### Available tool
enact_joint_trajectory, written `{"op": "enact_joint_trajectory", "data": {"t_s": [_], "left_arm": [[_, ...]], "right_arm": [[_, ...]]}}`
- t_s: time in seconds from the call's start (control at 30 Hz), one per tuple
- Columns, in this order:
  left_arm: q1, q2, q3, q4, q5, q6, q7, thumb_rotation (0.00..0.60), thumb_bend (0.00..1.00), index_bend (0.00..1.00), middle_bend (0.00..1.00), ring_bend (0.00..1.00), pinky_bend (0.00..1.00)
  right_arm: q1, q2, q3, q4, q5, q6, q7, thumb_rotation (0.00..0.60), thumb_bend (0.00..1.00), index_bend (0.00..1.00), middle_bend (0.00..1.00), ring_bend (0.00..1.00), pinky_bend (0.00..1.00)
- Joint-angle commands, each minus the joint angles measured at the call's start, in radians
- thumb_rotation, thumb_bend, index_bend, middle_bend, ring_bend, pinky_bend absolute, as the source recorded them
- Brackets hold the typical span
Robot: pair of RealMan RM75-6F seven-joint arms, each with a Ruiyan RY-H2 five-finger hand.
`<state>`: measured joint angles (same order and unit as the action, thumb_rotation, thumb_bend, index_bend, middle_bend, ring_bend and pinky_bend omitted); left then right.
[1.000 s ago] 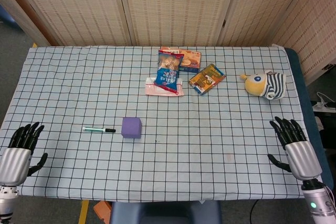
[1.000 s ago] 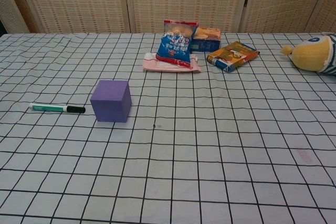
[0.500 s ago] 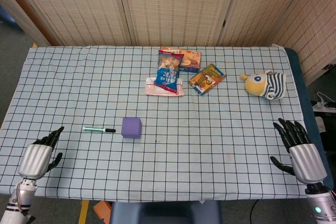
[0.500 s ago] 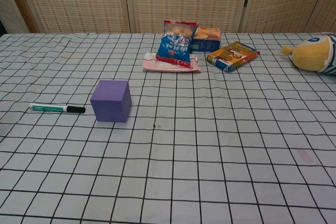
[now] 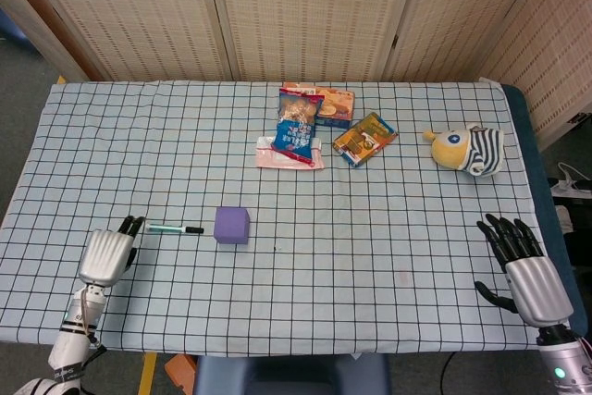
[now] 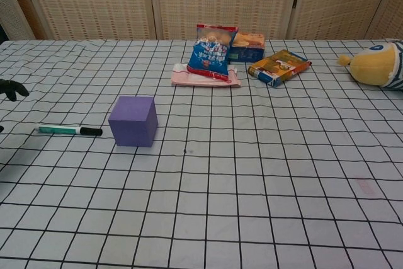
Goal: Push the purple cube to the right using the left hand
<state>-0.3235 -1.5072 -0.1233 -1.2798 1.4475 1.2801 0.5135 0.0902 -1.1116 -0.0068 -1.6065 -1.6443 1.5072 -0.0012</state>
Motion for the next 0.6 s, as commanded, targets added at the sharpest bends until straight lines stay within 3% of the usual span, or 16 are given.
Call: {"op": "enact_joint_trajectory", "data": {"t_s": [0.03,0.6], "left_arm": [[-0.035,-0.054,-0.011,0.06,-0.013,-0.02,0.033,0.6,0.39,0.25,0.27,0.99,1.0],[-0.131,-0.246,0.006,0.389,0.0,-0.063,0.058,0.6,0.39,0.31,0.27,0.99,1.0]], "right_arm": [[0.0,0.004,0.001,-0.002,0.004,-0.003,0.003,0.6,0.1,0.0,0.0,0.0,0.0],[0.004,0.026,-0.01,-0.022,0.007,-0.032,0.02,0.6,0.1,0.0,0.0,0.0,0.0]]}}
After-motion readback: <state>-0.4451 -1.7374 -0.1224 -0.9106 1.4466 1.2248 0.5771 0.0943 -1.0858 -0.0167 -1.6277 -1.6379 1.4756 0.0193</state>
